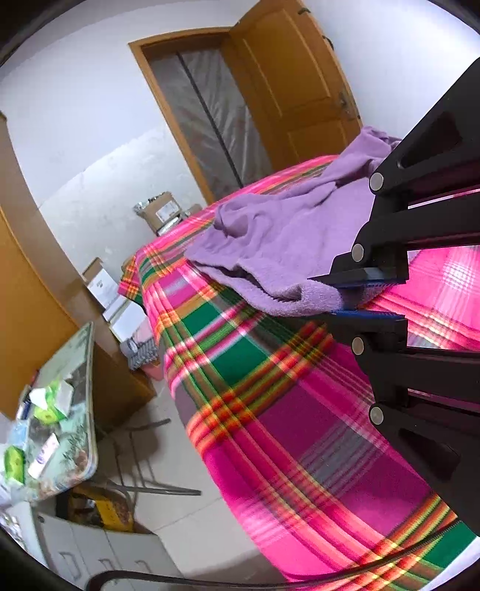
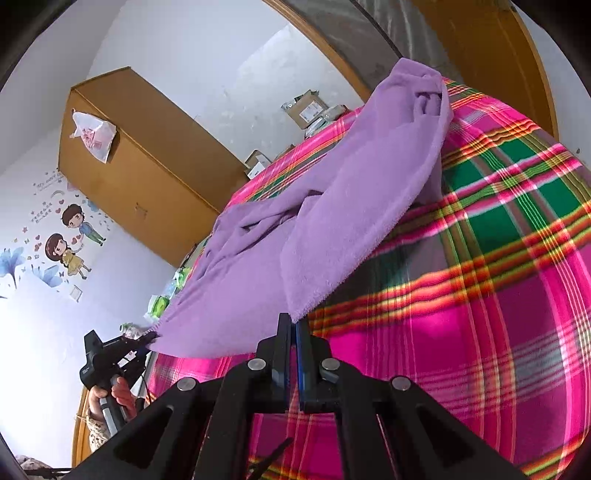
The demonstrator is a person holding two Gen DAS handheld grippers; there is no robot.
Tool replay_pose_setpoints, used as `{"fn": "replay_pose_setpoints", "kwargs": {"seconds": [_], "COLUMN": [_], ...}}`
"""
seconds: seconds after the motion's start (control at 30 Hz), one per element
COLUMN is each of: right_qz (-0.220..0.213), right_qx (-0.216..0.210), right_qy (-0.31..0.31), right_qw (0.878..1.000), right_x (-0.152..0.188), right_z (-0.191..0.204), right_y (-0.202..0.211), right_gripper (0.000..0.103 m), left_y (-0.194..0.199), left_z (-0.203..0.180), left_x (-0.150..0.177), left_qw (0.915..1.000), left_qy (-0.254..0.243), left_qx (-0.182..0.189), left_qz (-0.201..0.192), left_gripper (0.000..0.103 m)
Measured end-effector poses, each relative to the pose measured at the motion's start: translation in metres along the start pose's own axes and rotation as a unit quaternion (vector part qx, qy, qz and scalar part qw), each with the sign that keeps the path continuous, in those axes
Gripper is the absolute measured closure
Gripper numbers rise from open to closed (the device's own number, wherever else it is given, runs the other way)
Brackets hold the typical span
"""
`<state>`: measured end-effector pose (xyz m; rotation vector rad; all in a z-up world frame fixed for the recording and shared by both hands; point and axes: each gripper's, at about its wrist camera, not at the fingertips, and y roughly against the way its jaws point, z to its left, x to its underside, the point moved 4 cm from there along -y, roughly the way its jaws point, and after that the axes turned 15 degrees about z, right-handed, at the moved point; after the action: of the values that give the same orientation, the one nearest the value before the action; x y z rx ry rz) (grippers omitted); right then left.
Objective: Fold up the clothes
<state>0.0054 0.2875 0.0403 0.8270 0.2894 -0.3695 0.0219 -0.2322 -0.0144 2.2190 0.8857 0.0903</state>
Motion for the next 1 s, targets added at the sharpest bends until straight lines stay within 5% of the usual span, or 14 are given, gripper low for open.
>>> {"fn": "replay_pose_setpoints", "kwargs": {"seconds": [1.0], "right_qz": [0.024], "right_qx": [0.004], "right_qy": [-0.044], "right_qw": [0.999], "right_x": [0.030], "right_z": [-0.019], "right_y": [0.000], "right_gripper": [0.101], "left_y": [0.008], "left_z": [0.025], "left_x": [0.034], "left_qw": [0.9998], "left_qy": [0.002], "left_qx": [-0.009], "left_qz": [0.016], "left_gripper": [0.093]}}
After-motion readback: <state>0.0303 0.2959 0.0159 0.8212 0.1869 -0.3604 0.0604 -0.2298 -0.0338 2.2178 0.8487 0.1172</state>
